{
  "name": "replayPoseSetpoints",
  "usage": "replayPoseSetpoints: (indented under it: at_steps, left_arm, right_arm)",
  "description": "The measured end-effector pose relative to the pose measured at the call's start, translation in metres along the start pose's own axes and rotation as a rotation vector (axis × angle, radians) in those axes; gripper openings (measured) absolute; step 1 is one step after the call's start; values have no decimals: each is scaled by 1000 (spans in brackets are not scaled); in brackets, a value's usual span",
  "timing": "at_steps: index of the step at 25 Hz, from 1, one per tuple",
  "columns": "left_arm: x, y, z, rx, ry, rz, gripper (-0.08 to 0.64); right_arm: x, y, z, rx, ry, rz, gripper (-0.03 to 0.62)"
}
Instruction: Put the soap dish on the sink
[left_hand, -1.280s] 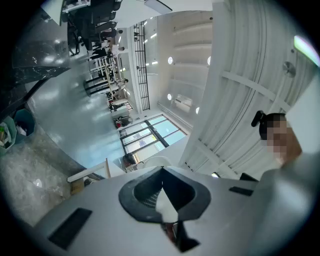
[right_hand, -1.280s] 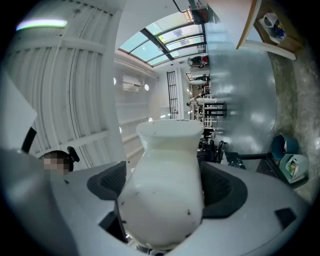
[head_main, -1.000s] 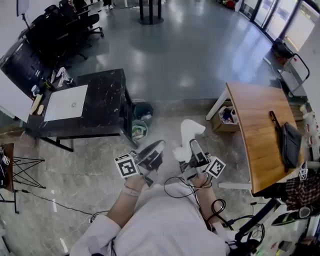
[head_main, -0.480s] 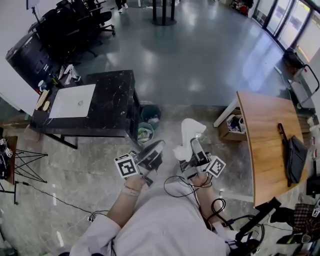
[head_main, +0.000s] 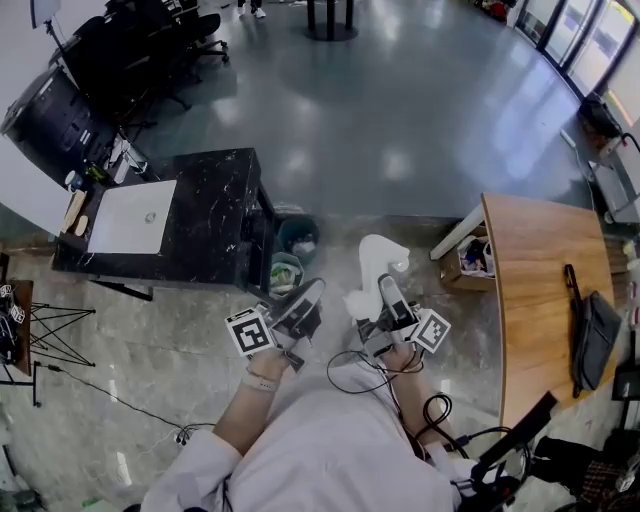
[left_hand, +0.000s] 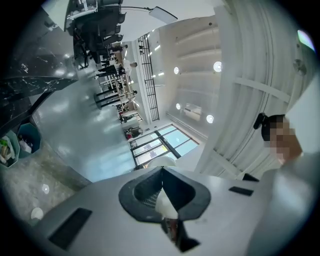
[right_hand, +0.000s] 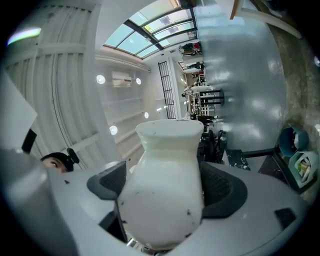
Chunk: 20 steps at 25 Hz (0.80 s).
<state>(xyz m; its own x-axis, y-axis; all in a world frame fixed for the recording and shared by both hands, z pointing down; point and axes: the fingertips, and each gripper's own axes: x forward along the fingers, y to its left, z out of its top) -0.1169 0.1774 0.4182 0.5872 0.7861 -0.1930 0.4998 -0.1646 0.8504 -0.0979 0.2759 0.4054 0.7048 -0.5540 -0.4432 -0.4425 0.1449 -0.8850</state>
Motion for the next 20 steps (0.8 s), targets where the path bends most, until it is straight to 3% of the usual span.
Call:
replayPoseSetpoints:
  at_steps: [6,15,20]
  left_arm:
    - [55,32,36,-31,-47,51,8]
    - [134,81,87,4,-102,133,8]
    - [161,102,97,17,-120,171,8]
  right_arm:
    - [45,-26,62,33,24,-4,451]
    - [111,-63,144,81,96,19,451]
    - [125,-80,170,99,136,25,451]
